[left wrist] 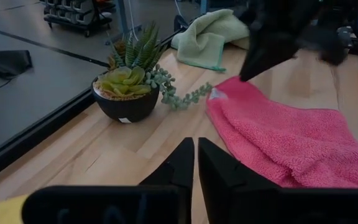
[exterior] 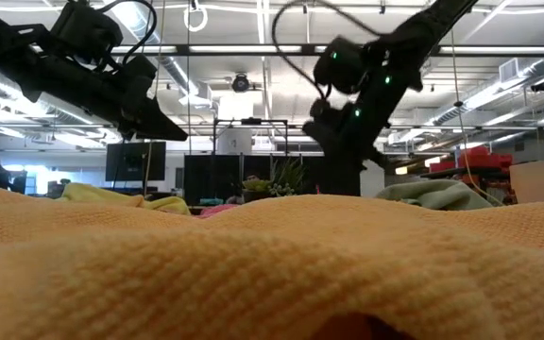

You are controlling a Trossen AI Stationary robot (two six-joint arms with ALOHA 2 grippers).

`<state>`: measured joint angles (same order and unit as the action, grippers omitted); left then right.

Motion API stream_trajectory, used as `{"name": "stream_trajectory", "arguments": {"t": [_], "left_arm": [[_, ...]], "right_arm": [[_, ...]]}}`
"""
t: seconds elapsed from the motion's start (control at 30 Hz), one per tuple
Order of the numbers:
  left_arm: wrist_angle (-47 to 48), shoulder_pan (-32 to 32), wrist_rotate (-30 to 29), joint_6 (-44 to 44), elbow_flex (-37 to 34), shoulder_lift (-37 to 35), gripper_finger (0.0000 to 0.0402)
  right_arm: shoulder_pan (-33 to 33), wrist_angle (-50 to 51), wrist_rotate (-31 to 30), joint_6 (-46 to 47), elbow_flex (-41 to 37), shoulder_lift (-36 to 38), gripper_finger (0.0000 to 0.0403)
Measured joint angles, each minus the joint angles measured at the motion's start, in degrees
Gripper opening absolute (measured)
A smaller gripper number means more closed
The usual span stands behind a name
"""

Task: Fold microfiber towels
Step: Fold the pink microfiber towel

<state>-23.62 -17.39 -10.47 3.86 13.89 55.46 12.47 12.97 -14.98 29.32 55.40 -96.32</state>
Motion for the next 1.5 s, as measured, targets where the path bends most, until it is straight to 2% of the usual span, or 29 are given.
{"name": "stream_trajectory", "arguments": {"t": [0.23,0.37,0.47,0.7,0.83,0.9,1.07,1.17,1.3,1.37,1.5], "left_arm": [[0.0,0.0,0.0,0.0,0.0,0.0,0.0029],[0.0,0.0,0.0,2.1,0.0,0.0,0.0022],[-0.1,0.0,0.8,5.1,0.0,0.8,0.0021],[-0.2,0.1,1.8,6.0,0.0,4.8,0.0033],[-0.8,1.5,7.2,2.5,0.0,8.3,0.0042],[-3.3,2.8,9.7,1.6,0.0,10.8,0.0049],[-12.4,5.2,9.9,5.8,0.5,18.6,0.0084],[-11.3,5.1,10.6,12.1,3.2,23.0,0.0112],[-7.3,4.3,17.8,19.6,8.4,29.3,0.0149],[-5.8,4.4,21.2,16.5,10.9,32.2,0.0166],[0.4,6.5,24.3,-7.6,14.9,35.6,0.0192]], "right_arm": [[-5.3,0.2,-0.9,-4.0,0.0,8.2,0.0004],[-8.4,1.8,1.5,-6.8,0.0,12.9,0.0004],[-10.5,5.5,3.1,-6.6,0.0,15.7,0.0004],[-16.7,14.8,3.0,-4.3,0.0,19.9,0.0003],[-19.8,14.6,0.5,-4.9,0.0,20.9,0.0003],[-20.2,14.7,-0.9,-4.4,0.0,20.9,0.0003],[-20.0,14.8,-1.4,-4.1,0.0,20.4,0.0003],[-19.8,14.8,-1.4,-4.0,0.0,20.2,0.0003],[-19.7,14.8,-1.4,-4.1,0.0,20.2,0.0003],[-19.7,14.8,-1.3,-4.6,0.0,20.2,0.0003],[-19.7,14.8,-1.3,-5.1,0.0,20.2,0.0003]]}}
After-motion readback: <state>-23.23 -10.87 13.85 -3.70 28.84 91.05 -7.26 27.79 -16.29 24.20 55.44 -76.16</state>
